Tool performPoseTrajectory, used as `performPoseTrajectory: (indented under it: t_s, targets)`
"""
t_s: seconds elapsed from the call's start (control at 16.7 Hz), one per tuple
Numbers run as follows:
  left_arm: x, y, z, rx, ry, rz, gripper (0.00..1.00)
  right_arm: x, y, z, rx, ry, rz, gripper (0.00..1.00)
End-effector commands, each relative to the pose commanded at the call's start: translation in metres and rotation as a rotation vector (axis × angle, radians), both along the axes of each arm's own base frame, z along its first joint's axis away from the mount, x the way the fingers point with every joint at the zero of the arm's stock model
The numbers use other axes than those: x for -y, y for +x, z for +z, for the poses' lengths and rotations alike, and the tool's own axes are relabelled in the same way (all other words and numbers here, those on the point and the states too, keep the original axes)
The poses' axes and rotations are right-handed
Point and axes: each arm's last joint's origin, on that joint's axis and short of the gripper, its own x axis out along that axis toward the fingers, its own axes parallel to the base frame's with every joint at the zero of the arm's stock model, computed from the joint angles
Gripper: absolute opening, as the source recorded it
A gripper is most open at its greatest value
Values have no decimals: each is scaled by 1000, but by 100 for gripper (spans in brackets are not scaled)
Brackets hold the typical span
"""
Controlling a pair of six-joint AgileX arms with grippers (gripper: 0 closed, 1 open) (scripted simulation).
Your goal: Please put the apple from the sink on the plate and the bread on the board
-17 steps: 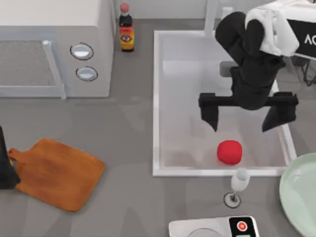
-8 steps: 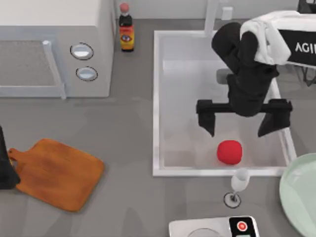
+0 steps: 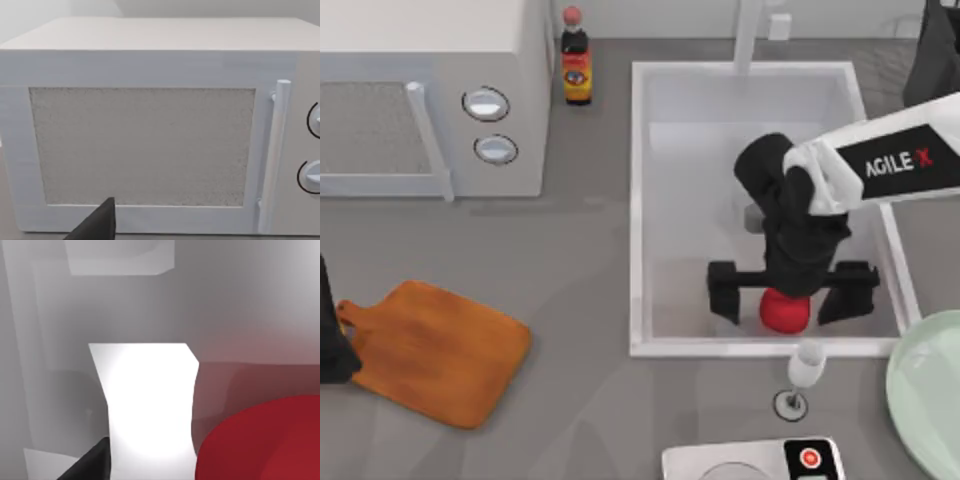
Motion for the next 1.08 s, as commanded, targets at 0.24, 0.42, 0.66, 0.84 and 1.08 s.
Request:
performPoseTrajectory:
  t_s: [0.24, 0.42, 0.66, 0.84, 1.08]
  targets:
    - [0, 0, 0, 0, 0, 0, 100, 1, -3, -10, -7, -4, 0, 100]
    - [0, 0, 0, 0, 0, 0, 100, 1, -3, -10, -7, -4, 0, 85]
    - [0, 0, 0, 0, 0, 0, 100, 1, -3, -10, -7, -4, 0, 55]
    - [0, 0, 0, 0, 0, 0, 100, 1, -3, -10, -7, -4, 0, 32]
    - [0, 0, 0, 0, 0, 0, 100, 1, -3, -10, -7, -4, 0, 2]
